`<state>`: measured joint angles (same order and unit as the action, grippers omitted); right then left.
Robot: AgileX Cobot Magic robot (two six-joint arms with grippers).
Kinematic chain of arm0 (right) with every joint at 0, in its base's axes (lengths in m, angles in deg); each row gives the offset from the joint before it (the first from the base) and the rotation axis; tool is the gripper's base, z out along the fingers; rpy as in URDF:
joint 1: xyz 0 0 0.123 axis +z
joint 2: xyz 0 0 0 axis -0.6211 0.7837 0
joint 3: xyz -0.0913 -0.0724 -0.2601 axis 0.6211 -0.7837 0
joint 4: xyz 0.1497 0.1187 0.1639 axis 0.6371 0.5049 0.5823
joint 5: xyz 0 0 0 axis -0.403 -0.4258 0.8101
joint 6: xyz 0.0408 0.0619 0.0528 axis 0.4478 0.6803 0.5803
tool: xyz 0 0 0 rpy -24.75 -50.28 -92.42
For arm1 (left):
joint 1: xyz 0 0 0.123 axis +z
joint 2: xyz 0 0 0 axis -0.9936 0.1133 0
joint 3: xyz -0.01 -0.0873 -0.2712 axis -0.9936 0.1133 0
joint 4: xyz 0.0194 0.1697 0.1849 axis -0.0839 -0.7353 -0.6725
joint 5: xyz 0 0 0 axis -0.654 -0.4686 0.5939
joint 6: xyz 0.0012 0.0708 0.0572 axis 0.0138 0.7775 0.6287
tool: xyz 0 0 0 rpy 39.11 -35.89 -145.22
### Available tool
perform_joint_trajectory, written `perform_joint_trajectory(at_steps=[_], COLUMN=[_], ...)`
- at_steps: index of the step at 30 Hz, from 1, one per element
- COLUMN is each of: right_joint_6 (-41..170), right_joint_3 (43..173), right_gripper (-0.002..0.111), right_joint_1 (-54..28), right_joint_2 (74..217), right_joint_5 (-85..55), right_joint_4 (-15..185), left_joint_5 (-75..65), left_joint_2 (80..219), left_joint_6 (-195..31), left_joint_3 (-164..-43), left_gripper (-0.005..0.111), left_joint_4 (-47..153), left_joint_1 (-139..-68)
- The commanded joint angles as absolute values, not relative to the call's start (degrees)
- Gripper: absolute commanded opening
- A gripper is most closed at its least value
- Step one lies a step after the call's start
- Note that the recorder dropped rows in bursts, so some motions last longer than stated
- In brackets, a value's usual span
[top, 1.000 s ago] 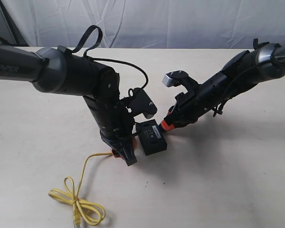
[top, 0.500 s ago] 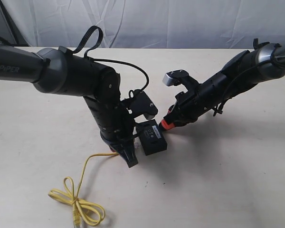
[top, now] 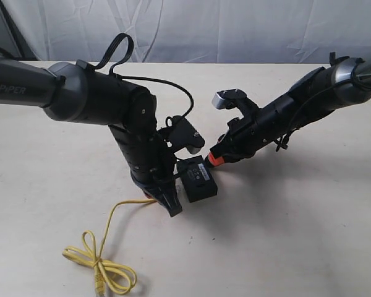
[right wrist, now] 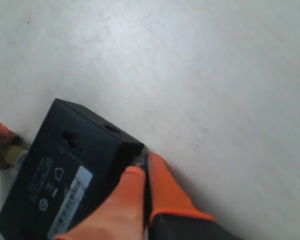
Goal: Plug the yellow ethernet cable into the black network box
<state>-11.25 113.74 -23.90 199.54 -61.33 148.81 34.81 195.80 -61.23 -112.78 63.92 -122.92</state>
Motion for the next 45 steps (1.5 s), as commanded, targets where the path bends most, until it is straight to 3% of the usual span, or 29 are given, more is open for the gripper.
perform_joint_trajectory(at_steps=[1,45], right_joint_6=[-11.91,-8.53], right_joint_3=[115.35,116.53], right_gripper=[-0.001,-0.001], right_joint_1=[-23.94,-25.13], right_joint_2=[201.03,202.92], right_joint_5=[-62.01,-69.65], right_joint_4=[149.77,143.79], left_joint_5=[34.47,31.81], left_joint_2=[196.17,195.48], left_joint_6=[-61.73,-63.25], left_joint_3=[-112.68,-112.9], left_gripper=[0.0,0.0], left_joint_4=[65.0,62.79], left_joint_1=[-123.0,-123.0])
